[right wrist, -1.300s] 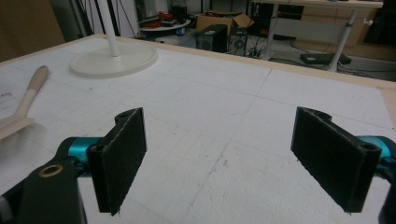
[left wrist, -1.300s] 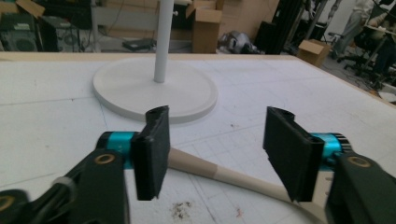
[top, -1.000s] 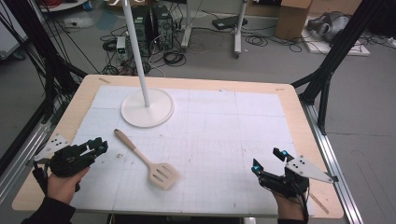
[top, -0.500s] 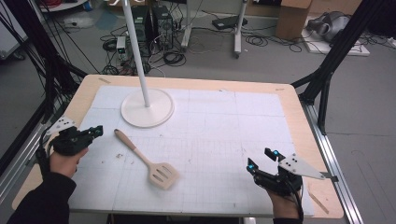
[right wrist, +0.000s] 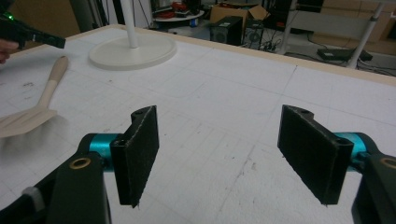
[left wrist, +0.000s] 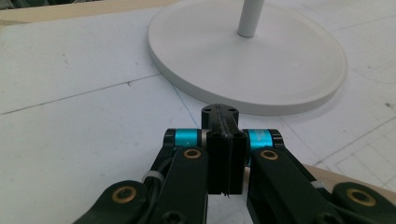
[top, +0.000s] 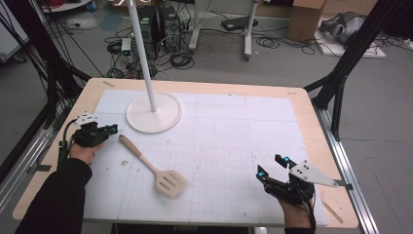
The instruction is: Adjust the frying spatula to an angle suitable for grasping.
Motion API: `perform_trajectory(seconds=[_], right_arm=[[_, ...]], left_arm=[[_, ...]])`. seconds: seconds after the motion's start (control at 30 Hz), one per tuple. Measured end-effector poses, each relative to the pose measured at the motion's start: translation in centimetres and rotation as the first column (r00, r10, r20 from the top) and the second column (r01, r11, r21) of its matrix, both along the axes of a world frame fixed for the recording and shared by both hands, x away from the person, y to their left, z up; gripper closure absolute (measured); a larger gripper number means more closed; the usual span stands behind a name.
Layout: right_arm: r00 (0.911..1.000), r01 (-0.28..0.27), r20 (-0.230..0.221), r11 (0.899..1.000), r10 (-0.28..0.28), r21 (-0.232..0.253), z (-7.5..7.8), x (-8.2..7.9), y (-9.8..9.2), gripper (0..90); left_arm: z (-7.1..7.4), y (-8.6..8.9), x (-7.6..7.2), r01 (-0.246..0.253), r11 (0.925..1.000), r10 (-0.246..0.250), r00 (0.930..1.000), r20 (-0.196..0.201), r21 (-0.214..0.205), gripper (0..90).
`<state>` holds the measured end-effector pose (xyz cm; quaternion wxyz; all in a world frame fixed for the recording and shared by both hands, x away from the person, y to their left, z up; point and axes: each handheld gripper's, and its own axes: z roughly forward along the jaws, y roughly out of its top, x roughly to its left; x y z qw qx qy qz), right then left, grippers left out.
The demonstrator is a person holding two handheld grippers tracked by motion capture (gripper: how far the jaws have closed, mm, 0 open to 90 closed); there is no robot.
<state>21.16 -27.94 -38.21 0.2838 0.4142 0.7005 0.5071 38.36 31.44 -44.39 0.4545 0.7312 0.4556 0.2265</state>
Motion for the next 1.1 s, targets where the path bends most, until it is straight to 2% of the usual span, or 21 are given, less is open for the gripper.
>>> perform_trajectory(seconds=[0.03, 0.13, 0.27, 0.43, 0.5, 0.77, 0.97, 1.1], right_arm=[[1.0, -0.001, 0.0, 1.0, 0.001, 0.0, 0.0, 0.01, 0.01, 28.3], [1.0, -0.005, -0.004, 1.0, 0.005, 0.0, 0.02, 0.0, 0.08, 28.3], [1.0, -0.009, 0.0, 1.0, 0.009, -0.002, 0.03, -0.01, 0.2, 28.3], [1.0, -0.005, 0.002, 1.0, 0.005, 0.0, 0.09, -0.1, 0.1, 28.3], [1.0, -0.004, 0.003, 1.0, 0.004, 0.0, 0.11, -0.13, 0.03, 28.3], [1.0, -0.004, -0.001, 1.0, 0.004, 0.002, 0.09, -0.1, 0.04, 28.4], [1.0, -0.006, -0.001, 1.0, 0.006, 0.003, 0.08, -0.08, 0.08, 28.4], [0.9996, -0.027, -0.008, 1.0, 0.027, -0.004, 0.03, -0.01, 0.31, 30.1]], left_arm=[[-0.15, -0.08, 0.08, -0.002, 1.0, 0.002, 1.0, -0.008, -0.004, 89.6], [-0.47, -0.42, 0.22, 0.002, 0.9992, 0.0, 0.9993, -0.038, 0.039, 89.6], [-0.5, -0.5, 0.3, -0.004, 0.9989, 0.006, 0.9989, -0.045, 0.046, 89.5], [-0.53, -0.83, 0.31, 0.023, 0.9973, -0.02, 0.9986, -0.049, 0.07, 89.5], [-0.5, -0.71, 0.31, 0.024, 0.9974, -0.02, 0.998, -0.061, 0.067, 89.5], [-0.59, -0.69, 0.12, 0.029, 0.9937, -0.018, 0.995, -0.098, 0.109, 89.6], [-0.49, -0.84, -0.05, 0.048, 0.9909, -0.035, 0.994, -0.104, 0.126, 89.6], [-0.39, -1.03, -0.2, 0.063, 0.9878, -0.048, 0.9931, -0.107, 0.142, 89.6]])
